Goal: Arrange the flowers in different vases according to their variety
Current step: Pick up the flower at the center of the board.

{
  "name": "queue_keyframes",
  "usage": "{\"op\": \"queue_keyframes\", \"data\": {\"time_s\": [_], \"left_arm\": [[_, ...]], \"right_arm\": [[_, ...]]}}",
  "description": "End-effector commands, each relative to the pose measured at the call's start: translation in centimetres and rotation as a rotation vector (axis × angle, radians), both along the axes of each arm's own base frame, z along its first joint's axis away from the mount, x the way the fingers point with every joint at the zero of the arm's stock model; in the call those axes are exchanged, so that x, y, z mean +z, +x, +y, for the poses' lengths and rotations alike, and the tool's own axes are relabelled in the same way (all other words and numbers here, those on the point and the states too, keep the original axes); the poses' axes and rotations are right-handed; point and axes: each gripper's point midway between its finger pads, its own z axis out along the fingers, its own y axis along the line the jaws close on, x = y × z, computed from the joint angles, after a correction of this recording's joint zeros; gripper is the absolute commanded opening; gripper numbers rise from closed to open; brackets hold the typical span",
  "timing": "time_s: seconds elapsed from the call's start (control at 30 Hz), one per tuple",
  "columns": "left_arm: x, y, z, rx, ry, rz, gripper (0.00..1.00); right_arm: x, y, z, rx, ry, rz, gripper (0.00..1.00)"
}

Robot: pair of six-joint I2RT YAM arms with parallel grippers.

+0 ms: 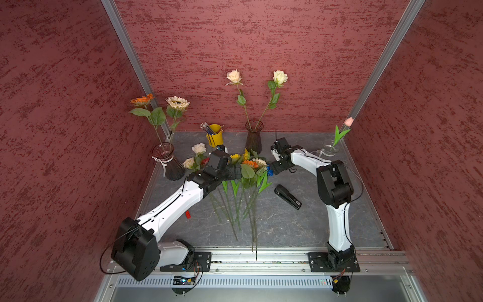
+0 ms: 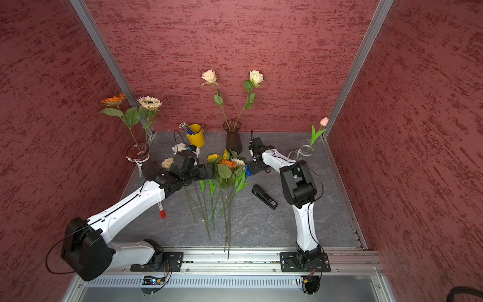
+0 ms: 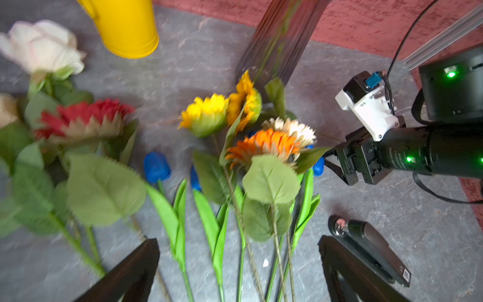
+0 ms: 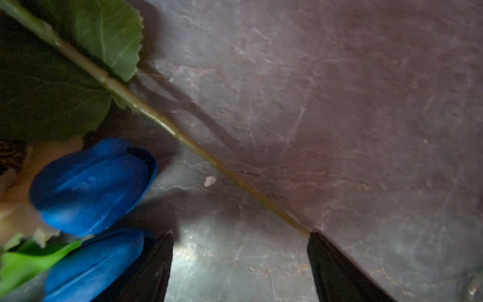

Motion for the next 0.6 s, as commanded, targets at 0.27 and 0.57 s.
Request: {"op": "queue_keyframes", "data": {"time_s": [0.27, 0.57], "left_arm": [[-2.3, -4.1, 3.3, 0.106, 0.013, 0.081, 1.0], [-2.1, -4.6, 3.6, 0.106, 0.021, 0.09, 1.0]], "right_arm": [[-0.7, 2.9, -0.4, 0.11, -0.075, -0.004, 0.82], [-2.3, 0.6, 0.1, 0.174, 0.044, 0.125, 0.58]]}}
